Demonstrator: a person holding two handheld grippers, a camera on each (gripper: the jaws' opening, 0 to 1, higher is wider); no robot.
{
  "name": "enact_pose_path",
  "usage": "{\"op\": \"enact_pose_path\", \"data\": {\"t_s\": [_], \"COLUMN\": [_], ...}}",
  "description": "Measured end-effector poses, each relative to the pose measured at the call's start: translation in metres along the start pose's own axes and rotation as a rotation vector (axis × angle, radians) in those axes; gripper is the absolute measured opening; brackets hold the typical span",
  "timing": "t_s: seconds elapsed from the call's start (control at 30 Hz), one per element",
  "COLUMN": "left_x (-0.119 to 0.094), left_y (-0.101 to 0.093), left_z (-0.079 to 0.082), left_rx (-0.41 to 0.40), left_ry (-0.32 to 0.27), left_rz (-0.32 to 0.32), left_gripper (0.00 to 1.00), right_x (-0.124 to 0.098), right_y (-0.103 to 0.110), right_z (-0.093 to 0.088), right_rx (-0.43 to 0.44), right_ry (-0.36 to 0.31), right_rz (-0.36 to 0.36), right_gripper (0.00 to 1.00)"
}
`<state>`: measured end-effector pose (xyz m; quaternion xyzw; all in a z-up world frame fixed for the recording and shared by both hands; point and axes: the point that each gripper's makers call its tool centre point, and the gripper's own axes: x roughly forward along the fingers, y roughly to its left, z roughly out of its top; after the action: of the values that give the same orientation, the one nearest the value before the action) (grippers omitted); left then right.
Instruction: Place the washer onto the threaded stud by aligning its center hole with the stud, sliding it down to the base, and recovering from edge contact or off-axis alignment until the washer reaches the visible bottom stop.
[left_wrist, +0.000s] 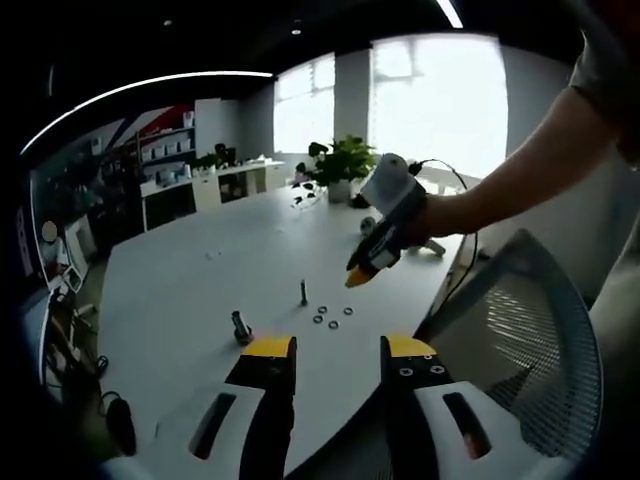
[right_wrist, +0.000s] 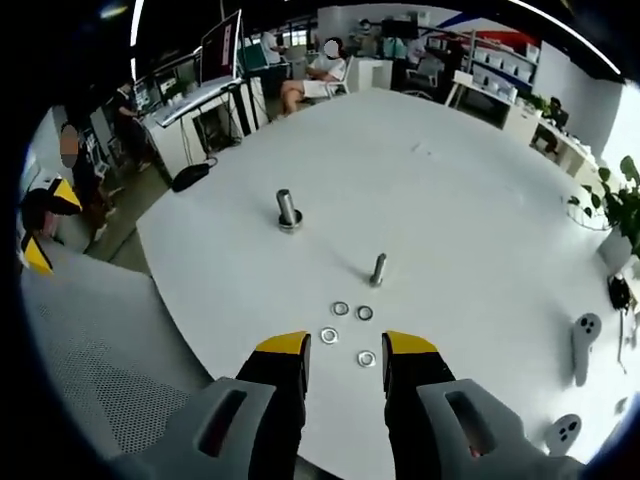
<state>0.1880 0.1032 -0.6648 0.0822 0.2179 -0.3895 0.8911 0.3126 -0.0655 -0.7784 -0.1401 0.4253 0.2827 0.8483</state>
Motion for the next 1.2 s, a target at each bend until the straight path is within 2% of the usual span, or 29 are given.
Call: {"op": "enact_pose_path", "data": {"t_s": [0.2, 0.27, 0.47, 0.7, 0.83, 0.9, 1.0, 1.1, 1.2], "left_x": [0.001, 0.001, 0.002, 0.002, 0.003, 0.003, 0.003, 0.003, 0.003], "left_y": [0.002, 0.002, 0.001, 0.003, 0.004, 0.005, 0.005, 0.005, 0.005], "left_z": [-0.001, -0.003, -0.006, -0.008, -0.009, -0.009, -0.009, -0.011, -0.012], "left_rx": [-0.011, 0.005, 0.026, 0.028, 0.022, 0.014, 0.012, 0.015, 0.017], "left_ry": [0.01, 0.014, 0.035, 0.047, 0.053, 0.05, 0.052, 0.06, 0.065], "left_rz": [0.008, 0.015, 0.016, 0.024, 0.028, 0.027, 0.031, 0.031, 0.034], "left_gripper": [0.31, 0.31, 0.31, 0.31, 0.31, 0.31, 0.31, 0.31, 0.31], "right_x": [0.009, 0.013, 0.02, 0.035, 0.043, 0.048, 0.055, 0.063, 0.067], "right_y": [0.005, 0.004, 0.002, 0.006, 0.013, 0.018, 0.021, 0.025, 0.028], "right_z": [-0.003, -0.007, -0.018, -0.029, -0.031, -0.03, -0.035, -0.042, -0.043], "right_rx": [-0.009, -0.039, -0.014, -0.051, -0.037, -0.05, -0.104, -0.102, -0.1], "right_ry": [0.028, 0.049, 0.074, 0.125, 0.152, 0.154, 0.193, 0.227, 0.226], "right_rz": [0.018, 0.018, 0.019, 0.049, 0.063, 0.072, 0.084, 0.095, 0.097], "right_gripper": [0.3, 0.29, 0.29, 0.29, 0.29, 0.28, 0.28, 0.28, 0.28]}}
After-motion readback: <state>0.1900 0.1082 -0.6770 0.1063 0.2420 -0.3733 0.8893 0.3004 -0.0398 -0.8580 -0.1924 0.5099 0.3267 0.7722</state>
